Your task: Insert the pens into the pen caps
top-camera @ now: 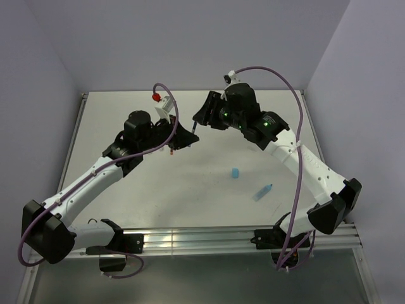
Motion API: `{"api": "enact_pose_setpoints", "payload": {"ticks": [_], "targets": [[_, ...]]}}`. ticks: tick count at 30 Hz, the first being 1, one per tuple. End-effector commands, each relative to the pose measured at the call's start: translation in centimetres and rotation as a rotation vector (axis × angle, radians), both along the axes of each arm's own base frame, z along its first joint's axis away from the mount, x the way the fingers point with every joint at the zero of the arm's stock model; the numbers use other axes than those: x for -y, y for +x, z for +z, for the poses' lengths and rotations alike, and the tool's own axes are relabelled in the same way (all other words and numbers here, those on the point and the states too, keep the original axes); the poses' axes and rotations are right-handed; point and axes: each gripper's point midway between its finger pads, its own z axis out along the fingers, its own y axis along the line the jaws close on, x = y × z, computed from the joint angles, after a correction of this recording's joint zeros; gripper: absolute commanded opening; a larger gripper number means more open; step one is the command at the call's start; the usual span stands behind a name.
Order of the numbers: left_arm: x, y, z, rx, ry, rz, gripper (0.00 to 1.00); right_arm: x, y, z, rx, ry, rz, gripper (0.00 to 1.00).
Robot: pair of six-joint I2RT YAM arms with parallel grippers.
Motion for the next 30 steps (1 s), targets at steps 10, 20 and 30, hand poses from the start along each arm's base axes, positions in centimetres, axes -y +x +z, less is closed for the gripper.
{"api": "enact_pose_setpoints", "payload": {"ticks": [10, 20, 30], "targets": [[-1.5, 0.6, 0.7, -0.01, 0.084, 0.09, 0.0, 11.3, 4.3, 0.1, 0.154, -0.143, -0.224, 0.48], [-3.4, 0.4, 0.2, 0.013, 0.165, 0.148, 0.0, 17.4, 8.0, -12.5, -0.027, -0.528, -0.277, 0.32], [-3.9, 0.6, -1.5, 0.022, 0.209, 0.155, 0.0, 21.1, 9.2, -21.2, -0.201, -0.72, -0.268, 0.21]]}}
